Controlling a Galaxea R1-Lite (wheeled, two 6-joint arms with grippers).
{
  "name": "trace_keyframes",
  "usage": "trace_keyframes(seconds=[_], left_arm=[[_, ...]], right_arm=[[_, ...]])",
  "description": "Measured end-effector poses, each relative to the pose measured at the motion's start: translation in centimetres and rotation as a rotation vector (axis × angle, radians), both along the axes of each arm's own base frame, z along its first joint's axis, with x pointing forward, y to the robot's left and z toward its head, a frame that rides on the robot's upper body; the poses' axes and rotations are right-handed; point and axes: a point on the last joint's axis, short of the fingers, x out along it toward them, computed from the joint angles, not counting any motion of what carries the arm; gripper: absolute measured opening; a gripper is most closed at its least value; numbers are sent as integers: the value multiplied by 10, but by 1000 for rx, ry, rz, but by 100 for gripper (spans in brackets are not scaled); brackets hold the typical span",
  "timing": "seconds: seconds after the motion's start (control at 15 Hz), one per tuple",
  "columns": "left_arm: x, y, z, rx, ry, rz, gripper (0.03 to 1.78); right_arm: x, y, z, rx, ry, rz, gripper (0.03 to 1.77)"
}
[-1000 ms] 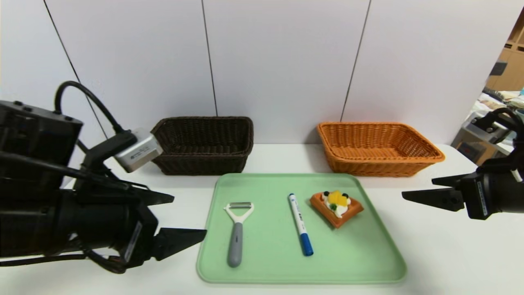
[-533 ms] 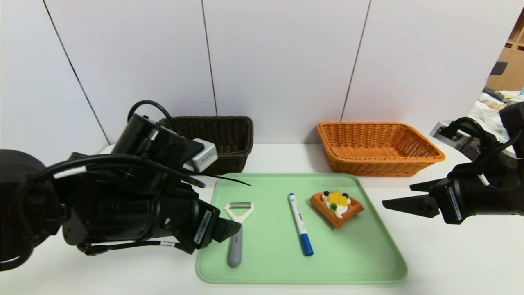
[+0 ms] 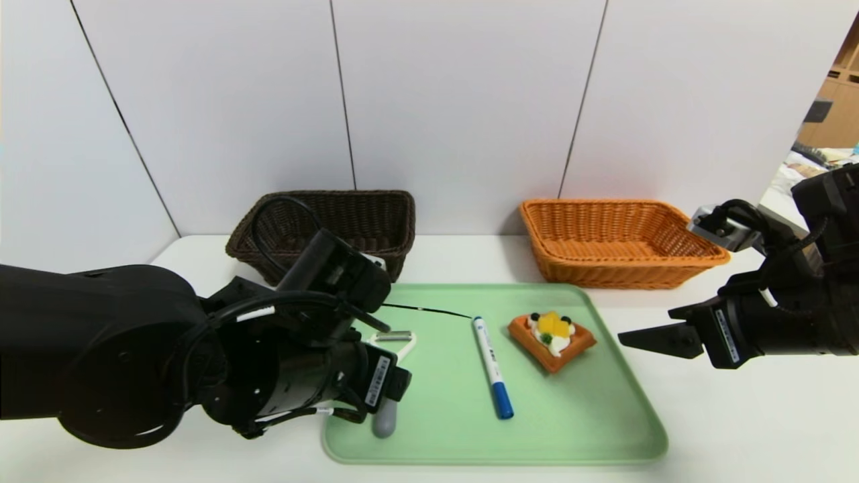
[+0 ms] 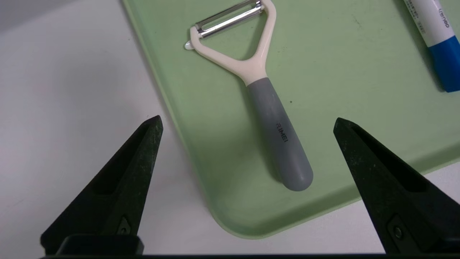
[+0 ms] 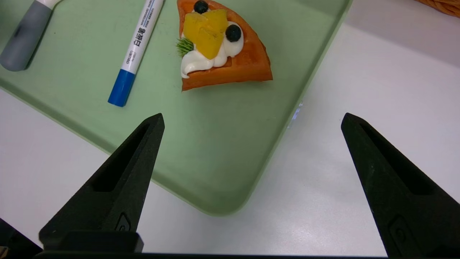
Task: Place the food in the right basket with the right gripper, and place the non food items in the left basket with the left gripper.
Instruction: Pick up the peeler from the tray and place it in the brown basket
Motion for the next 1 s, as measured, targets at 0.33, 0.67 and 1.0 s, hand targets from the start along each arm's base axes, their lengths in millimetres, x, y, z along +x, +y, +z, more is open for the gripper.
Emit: trace_keyframes(seconds=[0.33,0.67,1.0], left_arm=[[4,-11,-6,23,48,86,169],[5,-25,-8,23,97,201,169],[5,-44,-14,10,149,256,169]], right_arm=[[0,2,1,12,5,-4,170],[-1,5,1,19,7,3,170],[-1,6,1,20,8,8,170]])
